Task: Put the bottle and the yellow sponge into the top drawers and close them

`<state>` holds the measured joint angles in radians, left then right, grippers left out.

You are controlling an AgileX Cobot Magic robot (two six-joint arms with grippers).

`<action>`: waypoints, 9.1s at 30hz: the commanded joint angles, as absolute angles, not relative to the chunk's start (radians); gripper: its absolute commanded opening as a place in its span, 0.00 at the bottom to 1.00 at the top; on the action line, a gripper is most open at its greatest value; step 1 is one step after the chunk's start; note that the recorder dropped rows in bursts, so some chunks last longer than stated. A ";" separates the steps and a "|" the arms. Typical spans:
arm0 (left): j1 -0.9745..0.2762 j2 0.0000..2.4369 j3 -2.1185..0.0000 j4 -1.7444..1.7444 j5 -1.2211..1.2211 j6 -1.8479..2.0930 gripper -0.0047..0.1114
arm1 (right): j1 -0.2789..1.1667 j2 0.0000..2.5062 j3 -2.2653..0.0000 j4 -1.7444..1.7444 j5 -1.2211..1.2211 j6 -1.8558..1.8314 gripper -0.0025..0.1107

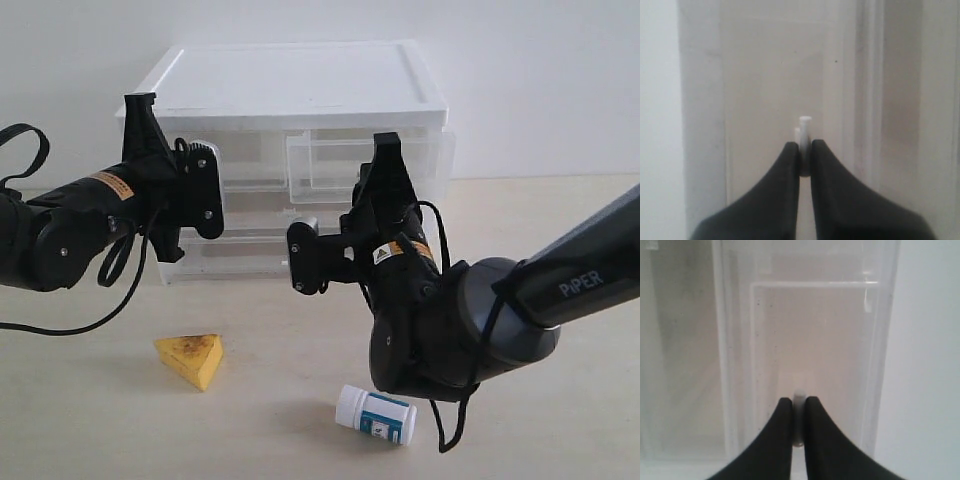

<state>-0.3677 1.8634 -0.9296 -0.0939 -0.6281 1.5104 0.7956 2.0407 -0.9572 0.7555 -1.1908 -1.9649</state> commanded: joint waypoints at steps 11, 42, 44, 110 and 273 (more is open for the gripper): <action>-0.350 1.874 -0.961 -0.108 -0.710 1.472 0.07 | 0.838 1.903 -0.850 0.808 -1.221 -1.997 0.02; -0.350 1.874 -0.961 -0.108 -0.736 1.472 0.07 | 0.917 1.843 -0.755 0.892 -1.221 -1.829 0.20; -0.350 1.874 -0.961 -0.108 -0.736 1.472 0.07 | 0.917 1.817 -0.755 0.929 -1.221 -1.656 0.30; -0.350 1.874 -0.961 -0.108 -0.771 1.472 0.07 | 0.797 1.946 -0.836 0.690 -1.221 -1.787 0.33; -0.350 1.874 -0.961 -0.093 -0.784 1.423 0.07 | 1.036 1.535 -0.710 1.517 -0.653 -1.484 0.36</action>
<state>-0.3638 1.8687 -0.9265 -0.0541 -0.6572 1.4466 1.0357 1.6015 -0.7146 1.4375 -0.7423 -1.4542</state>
